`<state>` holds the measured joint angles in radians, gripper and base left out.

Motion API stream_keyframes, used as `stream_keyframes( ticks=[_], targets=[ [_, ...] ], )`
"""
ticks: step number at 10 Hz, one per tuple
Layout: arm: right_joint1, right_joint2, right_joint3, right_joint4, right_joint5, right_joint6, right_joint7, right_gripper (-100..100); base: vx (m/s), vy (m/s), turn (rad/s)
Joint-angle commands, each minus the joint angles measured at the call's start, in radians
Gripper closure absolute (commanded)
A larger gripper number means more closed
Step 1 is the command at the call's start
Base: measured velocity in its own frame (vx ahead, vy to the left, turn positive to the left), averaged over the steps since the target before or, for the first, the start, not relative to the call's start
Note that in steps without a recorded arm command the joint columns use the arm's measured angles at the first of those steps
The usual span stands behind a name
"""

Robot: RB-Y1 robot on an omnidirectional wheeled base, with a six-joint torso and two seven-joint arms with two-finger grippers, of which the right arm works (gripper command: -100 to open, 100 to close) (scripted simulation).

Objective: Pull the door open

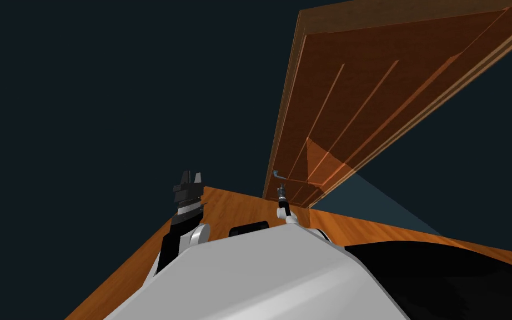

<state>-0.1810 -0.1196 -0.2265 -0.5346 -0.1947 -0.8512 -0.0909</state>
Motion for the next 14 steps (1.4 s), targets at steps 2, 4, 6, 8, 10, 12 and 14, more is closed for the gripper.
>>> stream_keyframes(
  ticks=[2,4,6,8,10,12,14],
  targets=[
    [-0.007,0.0,-0.003,0.015,-0.002,-0.002,-0.001,-100,0.04,-0.026,0.039],
    [0.003,-0.019,-0.007,0.022,-0.006,-0.008,-0.019,-100,0.133,0.003,0.077],
    [0.025,-0.06,-0.016,0.032,-0.014,-0.019,-0.059,-100,0.181,-0.01,0.13],
    [0.041,-0.087,-0.022,0.04,-0.02,-0.026,-0.085,-100,0.162,0.008,0.088],
    [0.041,-0.087,-0.022,0.032,-0.02,-0.026,-0.085,-100,0.094,-0.004,0.031],
    [0.058,-0.119,-0.028,0.052,-0.026,-0.034,-0.115,-100,0.143,-0.015,0.115],
    [0.065,-0.133,-0.031,0.052,-0.029,-0.038,-0.129,-100,0.138,-0.029,0.047]
  ],
)
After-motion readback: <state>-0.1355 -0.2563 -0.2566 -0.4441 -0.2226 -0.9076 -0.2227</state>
